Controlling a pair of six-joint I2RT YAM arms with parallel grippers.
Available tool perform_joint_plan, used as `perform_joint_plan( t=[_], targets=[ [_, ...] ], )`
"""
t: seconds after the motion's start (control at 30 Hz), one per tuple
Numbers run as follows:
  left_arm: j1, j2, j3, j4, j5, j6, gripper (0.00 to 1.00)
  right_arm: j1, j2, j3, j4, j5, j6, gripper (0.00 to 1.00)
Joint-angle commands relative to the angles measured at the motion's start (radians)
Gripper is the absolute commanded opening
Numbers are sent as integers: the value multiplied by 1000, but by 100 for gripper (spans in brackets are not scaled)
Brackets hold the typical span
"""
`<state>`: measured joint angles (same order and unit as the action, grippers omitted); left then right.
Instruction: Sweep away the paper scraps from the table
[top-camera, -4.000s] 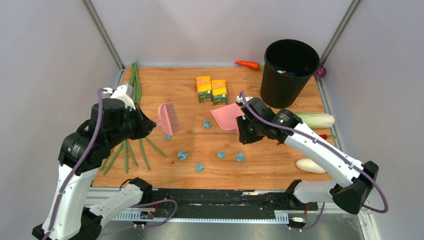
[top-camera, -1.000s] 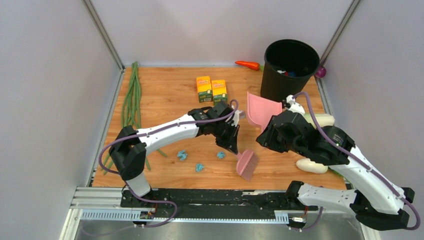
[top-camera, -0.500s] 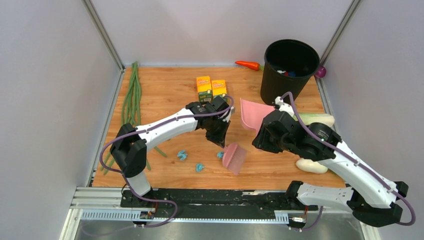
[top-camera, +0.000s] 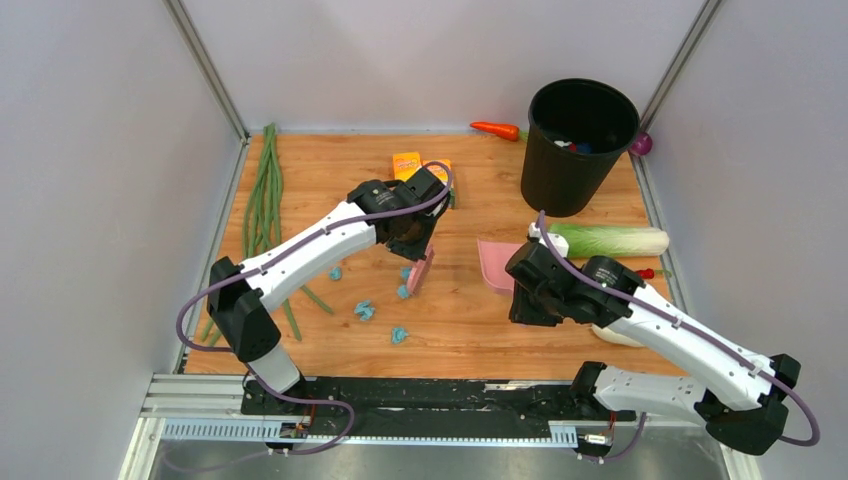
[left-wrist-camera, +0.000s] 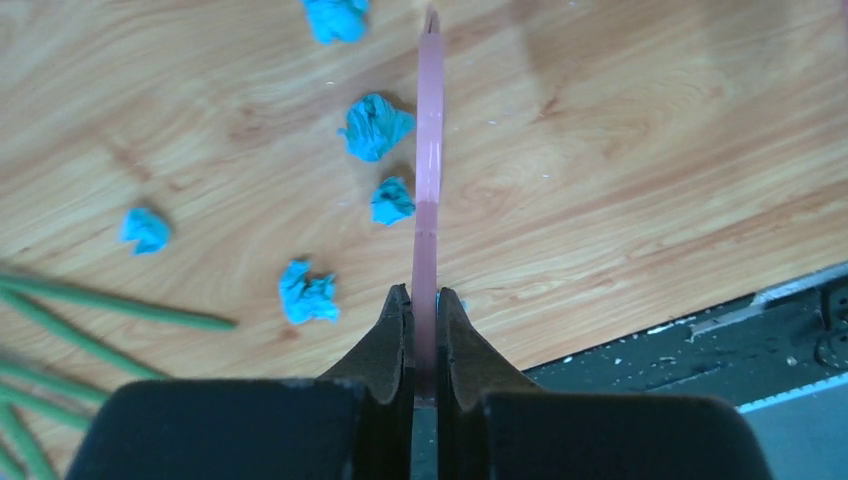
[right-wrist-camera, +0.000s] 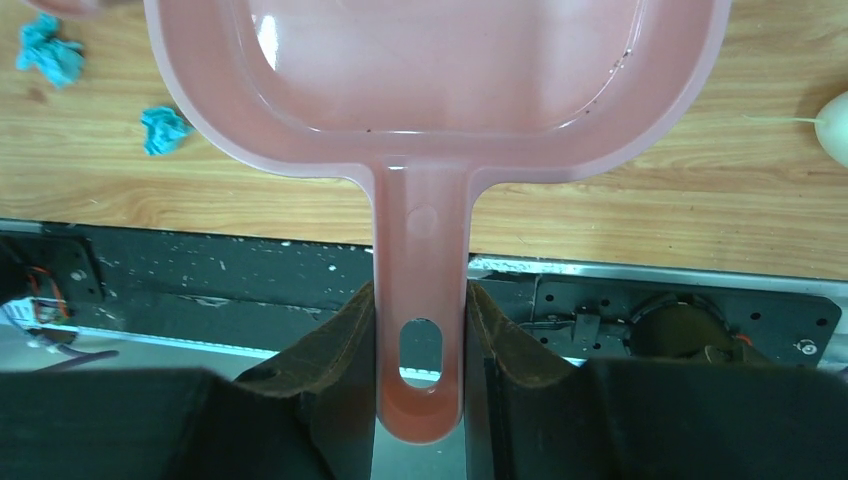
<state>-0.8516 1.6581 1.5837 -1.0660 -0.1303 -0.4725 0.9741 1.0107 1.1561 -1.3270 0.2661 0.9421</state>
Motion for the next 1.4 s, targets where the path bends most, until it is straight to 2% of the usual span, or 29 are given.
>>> perform_joint_plan(
  t=[0.0, 0.2, 0.3, 0.53, 0.63, 0.8, 1.03, 1.37],
  targets=[
    [6, -58, 96, -141, -108, 35, 0, 3, -4, -30, 34, -33, -42, 0],
    [6, -66, 268, -238, -98, 52, 0, 3, 37, -87, 92, -120, -130, 0],
    [10, -72, 329, -282, -179, 64, 0, 9, 78, -121, 129, -179, -192, 0],
    [98, -123, 217, -252, -278, 89, 0, 44, 146, -133, 213, -212, -311, 0],
    [150, -149, 119, -160, -305, 126, 0, 51, 204, -127, 248, -208, -362, 0],
    [210, -126, 58, -54, -279, 185, 0, 52, 333, -84, 302, -197, -413, 0],
    [235, 0, 81, 20, -244, 313, 0, 58, 463, -24, 379, -223, -502, 0],
    [235, 181, 194, 37, -20, 385, 0, 54, 546, -35, 472, -288, -597, 0]
  ],
)
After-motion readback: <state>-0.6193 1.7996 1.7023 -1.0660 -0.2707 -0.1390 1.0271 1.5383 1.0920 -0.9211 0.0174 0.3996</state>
